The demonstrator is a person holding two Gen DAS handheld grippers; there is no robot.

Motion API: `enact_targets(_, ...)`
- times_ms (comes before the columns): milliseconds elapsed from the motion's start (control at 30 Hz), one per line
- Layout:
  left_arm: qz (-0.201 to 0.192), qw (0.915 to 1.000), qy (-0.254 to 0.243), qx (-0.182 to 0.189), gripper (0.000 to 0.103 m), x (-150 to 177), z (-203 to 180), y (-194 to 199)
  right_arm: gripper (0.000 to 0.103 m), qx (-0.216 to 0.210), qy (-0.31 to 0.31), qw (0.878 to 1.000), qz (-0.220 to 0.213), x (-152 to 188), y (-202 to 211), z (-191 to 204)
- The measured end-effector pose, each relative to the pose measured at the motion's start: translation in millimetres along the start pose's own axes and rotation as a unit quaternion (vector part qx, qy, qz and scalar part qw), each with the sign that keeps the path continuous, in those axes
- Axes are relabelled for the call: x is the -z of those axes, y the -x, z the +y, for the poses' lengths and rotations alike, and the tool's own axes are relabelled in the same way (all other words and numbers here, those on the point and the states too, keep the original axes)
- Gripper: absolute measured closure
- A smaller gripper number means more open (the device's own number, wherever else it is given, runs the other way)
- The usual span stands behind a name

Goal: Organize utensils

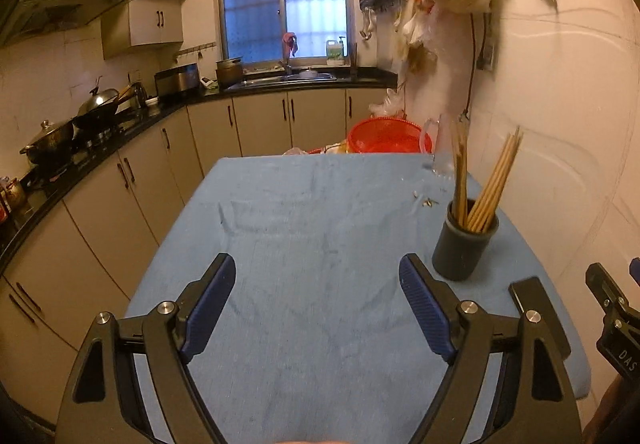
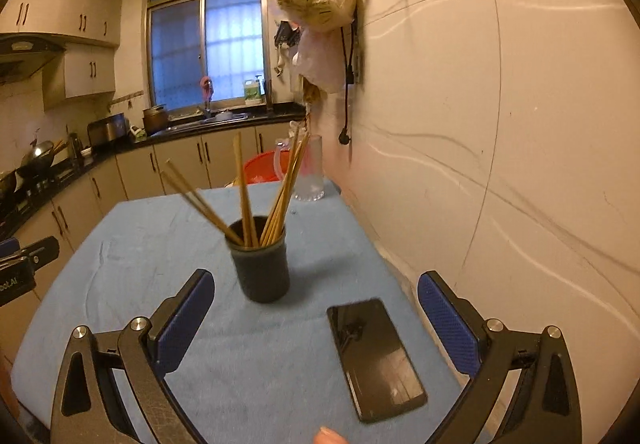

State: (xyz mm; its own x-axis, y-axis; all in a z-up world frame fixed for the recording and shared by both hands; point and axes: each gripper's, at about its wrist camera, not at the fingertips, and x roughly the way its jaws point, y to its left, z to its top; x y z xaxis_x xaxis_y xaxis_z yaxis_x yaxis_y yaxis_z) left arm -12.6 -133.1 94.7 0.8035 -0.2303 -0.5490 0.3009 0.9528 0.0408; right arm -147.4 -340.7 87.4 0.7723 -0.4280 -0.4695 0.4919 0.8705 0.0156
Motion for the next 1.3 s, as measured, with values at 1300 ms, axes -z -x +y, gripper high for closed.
enact_targets(1300,0.007,0.9999,-0.005,0.012,0.020,29,-7,29,0.000,-0.016,0.022,1.000,0.007,13,21,14)
